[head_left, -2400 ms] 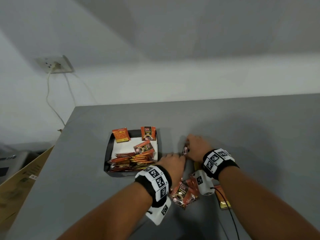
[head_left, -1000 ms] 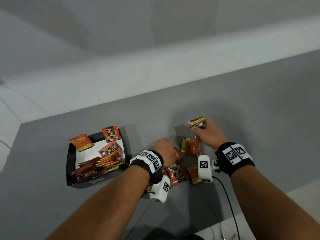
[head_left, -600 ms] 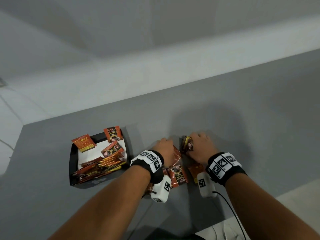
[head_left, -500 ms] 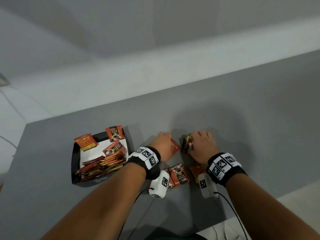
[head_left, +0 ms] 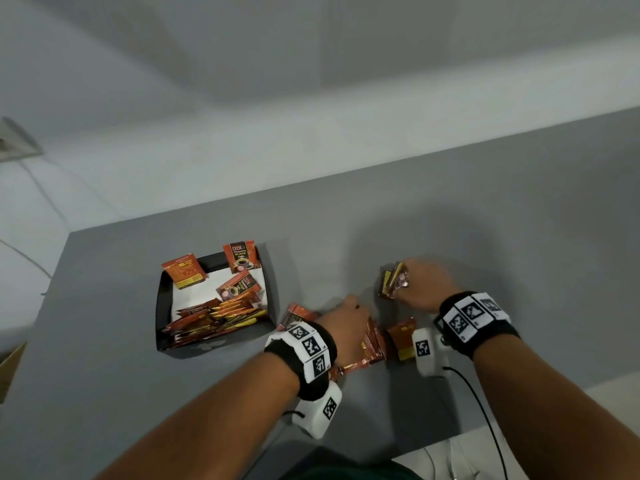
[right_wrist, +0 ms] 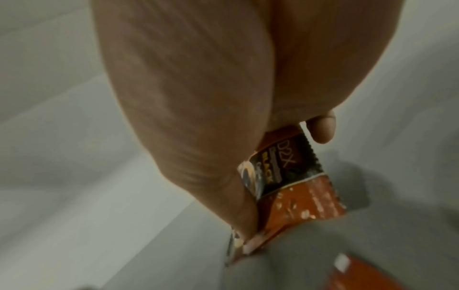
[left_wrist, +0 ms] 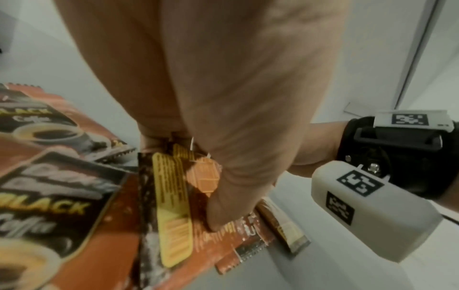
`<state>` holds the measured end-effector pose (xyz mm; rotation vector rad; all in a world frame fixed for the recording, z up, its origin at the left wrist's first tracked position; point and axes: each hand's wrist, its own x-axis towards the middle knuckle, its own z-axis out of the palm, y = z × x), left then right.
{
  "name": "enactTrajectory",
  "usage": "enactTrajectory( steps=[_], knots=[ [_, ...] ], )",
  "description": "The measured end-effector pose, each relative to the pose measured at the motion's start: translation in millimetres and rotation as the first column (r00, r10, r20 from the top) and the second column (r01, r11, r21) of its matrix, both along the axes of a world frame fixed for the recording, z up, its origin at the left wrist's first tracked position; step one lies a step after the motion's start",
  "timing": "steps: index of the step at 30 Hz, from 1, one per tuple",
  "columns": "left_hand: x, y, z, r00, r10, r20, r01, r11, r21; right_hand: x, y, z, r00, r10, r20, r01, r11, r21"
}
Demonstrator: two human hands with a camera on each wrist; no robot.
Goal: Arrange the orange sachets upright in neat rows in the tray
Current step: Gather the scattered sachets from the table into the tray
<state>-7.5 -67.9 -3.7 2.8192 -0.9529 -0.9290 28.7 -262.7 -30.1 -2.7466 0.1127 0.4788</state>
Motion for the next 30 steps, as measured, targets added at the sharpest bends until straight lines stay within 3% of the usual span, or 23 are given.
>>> enactTrajectory(
  steps=[4, 6, 10, 14, 19, 22, 25, 28, 30],
  knots=[
    [0, -2, -3, 0.997, -0.045, 0.057, 0.043, 0.998, 0.037, -8, 5, -17, 0.998, -0.059, 0.032, 0.062, 0.995, -0.078],
    [-1, -4, -2, 0.997, -0.031, 0.078, 0.032, 0.999, -0.014, -9, 7, -17, 0.997, -0.067, 0.044, 0.07, 0.994, -0.085],
    [-1, 0, 15, 0.995, 0.093, -0.032, -0.097, 0.978, -0.185, -7, 8, -17, 0.997, -0.069, 0.047, 0.071, 0.996, -0.044],
    [16, 26, 31, 0.956, 0.235, -0.175, -0.28, 0.907, -0.314, -7, 9, -17, 0.998, -0.06, 0.033, 0.059, 0.998, 0.007],
    [11, 53, 36, 0.987, 0.096, -0.128, -0.118, 0.976, -0.185, -4, 9, -16, 1.0, -0.003, -0.008, 0.003, 1.0, -0.009],
    [-1, 58, 22, 0.998, -0.037, -0.043, 0.035, 0.999, -0.038, -2, 15, -7, 1.0, 0.007, 0.011, -0.008, 0.994, 0.111],
    [-10, 61, 3, 0.994, -0.107, -0.014, 0.107, 0.993, 0.041, -9, 22, 11, 0.992, 0.104, -0.07, -0.09, 0.98, 0.179],
    [-15, 64, -8, 0.992, -0.122, 0.007, 0.122, 0.991, 0.061, -18, 27, 24, 0.948, 0.247, -0.2, -0.228, 0.967, 0.113],
    [-14, 64, -9, 0.994, -0.107, 0.016, 0.107, 0.994, 0.03, -25, 29, 22, 0.927, 0.257, -0.274, -0.257, 0.966, 0.038]
  ],
)
